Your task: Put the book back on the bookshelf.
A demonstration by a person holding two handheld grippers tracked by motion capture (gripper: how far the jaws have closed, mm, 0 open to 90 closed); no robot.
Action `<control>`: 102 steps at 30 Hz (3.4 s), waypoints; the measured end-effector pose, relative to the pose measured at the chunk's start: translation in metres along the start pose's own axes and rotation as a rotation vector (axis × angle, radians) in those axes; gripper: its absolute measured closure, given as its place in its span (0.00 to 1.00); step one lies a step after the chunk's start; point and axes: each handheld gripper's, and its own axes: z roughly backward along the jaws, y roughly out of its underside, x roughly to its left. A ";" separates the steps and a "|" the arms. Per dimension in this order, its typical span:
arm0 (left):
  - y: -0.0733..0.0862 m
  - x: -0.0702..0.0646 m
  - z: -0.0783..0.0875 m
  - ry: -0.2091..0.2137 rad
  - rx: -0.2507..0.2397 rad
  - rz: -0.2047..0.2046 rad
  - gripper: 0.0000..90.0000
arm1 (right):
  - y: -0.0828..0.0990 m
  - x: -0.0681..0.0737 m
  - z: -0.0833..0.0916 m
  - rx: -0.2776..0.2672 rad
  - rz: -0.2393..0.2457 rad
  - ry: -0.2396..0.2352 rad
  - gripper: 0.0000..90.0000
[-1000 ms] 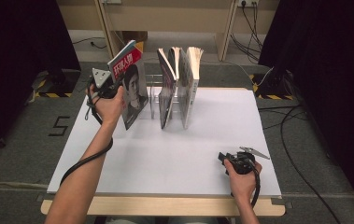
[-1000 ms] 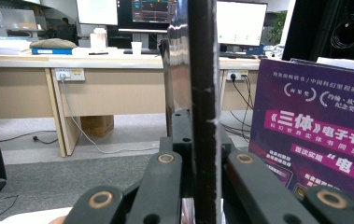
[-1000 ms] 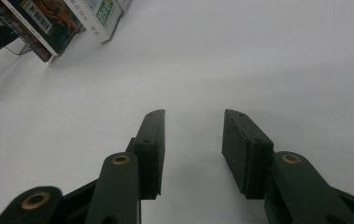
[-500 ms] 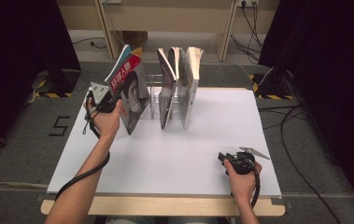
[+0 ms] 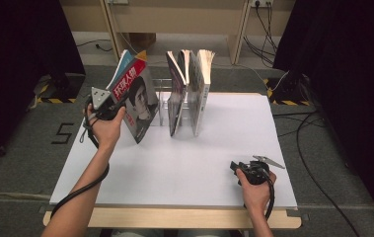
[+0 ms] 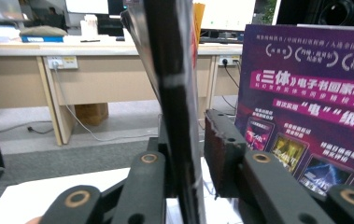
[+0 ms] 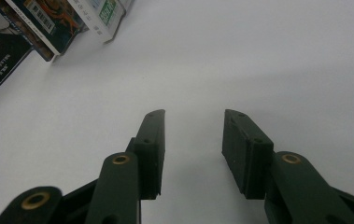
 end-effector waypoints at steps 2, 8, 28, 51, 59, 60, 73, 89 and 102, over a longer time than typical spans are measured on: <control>-0.003 0.002 -0.002 0.003 0.011 0.016 0.79 | 0.000 0.000 0.000 0.002 0.001 0.000 0.67; -0.021 0.011 -0.010 0.013 0.022 0.069 0.76 | 0.000 -0.001 0.000 0.005 -0.003 0.000 0.67; -0.047 0.018 -0.024 0.044 0.163 0.106 0.91 | 0.000 -0.002 -0.002 0.025 -0.011 -0.003 0.66; -0.051 0.001 -0.032 0.051 0.041 0.019 0.96 | 0.000 -0.004 -0.003 0.022 -0.005 -0.007 0.67; -0.040 -0.007 -0.035 -0.011 -0.021 0.004 0.96 | 0.000 -0.004 -0.002 0.024 -0.009 -0.010 0.67; -0.036 -0.007 -0.035 -0.023 -0.021 0.011 0.96 | 0.000 -0.004 -0.002 0.023 -0.008 -0.010 0.67; -0.027 -0.010 -0.032 -0.093 -0.045 0.045 0.95 | 0.000 -0.005 -0.001 0.018 -0.007 -0.007 0.67; -0.027 -0.003 -0.033 -0.066 0.010 0.067 0.79 | 0.000 -0.003 -0.001 0.019 -0.018 -0.007 0.67; -0.028 0.002 -0.027 -0.020 0.026 0.100 0.54 | 0.000 -0.004 0.000 0.012 0.001 -0.003 0.67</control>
